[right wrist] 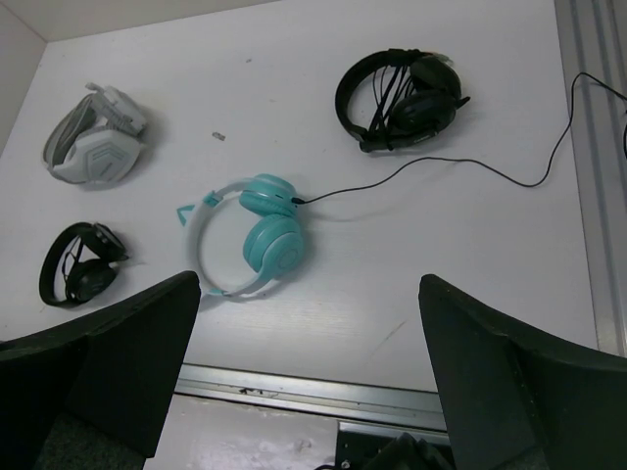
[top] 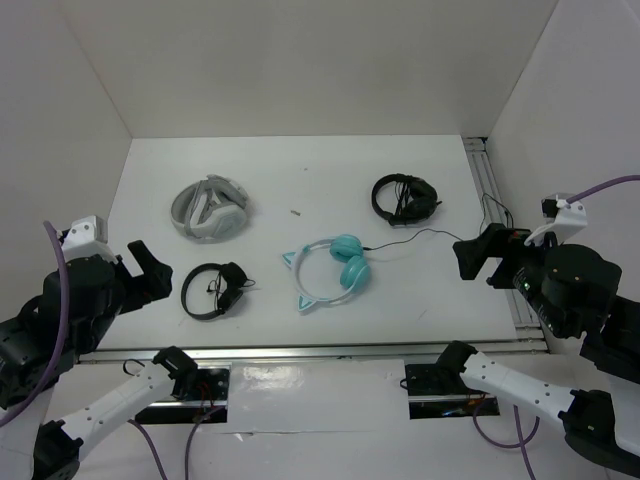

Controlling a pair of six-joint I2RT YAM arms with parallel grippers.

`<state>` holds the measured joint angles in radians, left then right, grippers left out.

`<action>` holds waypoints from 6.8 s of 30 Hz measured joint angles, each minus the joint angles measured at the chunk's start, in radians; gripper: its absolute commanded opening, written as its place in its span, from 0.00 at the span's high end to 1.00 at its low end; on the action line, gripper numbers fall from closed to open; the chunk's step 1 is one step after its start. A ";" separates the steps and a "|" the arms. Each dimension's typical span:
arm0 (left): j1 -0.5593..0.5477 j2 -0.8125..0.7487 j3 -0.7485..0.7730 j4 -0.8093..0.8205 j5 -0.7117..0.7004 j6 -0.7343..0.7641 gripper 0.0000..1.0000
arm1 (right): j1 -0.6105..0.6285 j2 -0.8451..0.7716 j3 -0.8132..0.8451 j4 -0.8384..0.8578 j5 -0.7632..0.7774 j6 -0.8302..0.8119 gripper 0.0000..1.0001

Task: Wrap the headphones

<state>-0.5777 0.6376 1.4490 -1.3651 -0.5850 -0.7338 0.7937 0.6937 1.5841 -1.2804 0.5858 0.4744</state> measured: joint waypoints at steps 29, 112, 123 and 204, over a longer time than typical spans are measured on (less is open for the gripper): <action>-0.113 0.476 -0.510 0.644 0.435 -0.065 0.00 | -0.001 -0.095 -0.294 0.121 -0.143 -0.011 0.00; 0.053 0.436 0.382 -0.051 0.154 0.163 1.00 | -0.001 0.250 -0.580 0.977 -0.938 -0.465 0.19; 0.084 0.439 0.477 -0.057 0.196 0.175 1.00 | -0.029 0.258 -0.765 1.162 -0.999 -0.446 0.46; -0.453 0.489 -0.180 0.558 0.337 0.529 1.00 | 0.182 0.327 -0.467 0.705 -0.287 -0.473 1.00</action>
<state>-1.0309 1.1263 1.2690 -0.8066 -0.2481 -0.2043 0.9760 1.0203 1.1175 -0.5758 0.2985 0.0017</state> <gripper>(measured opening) 0.223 0.008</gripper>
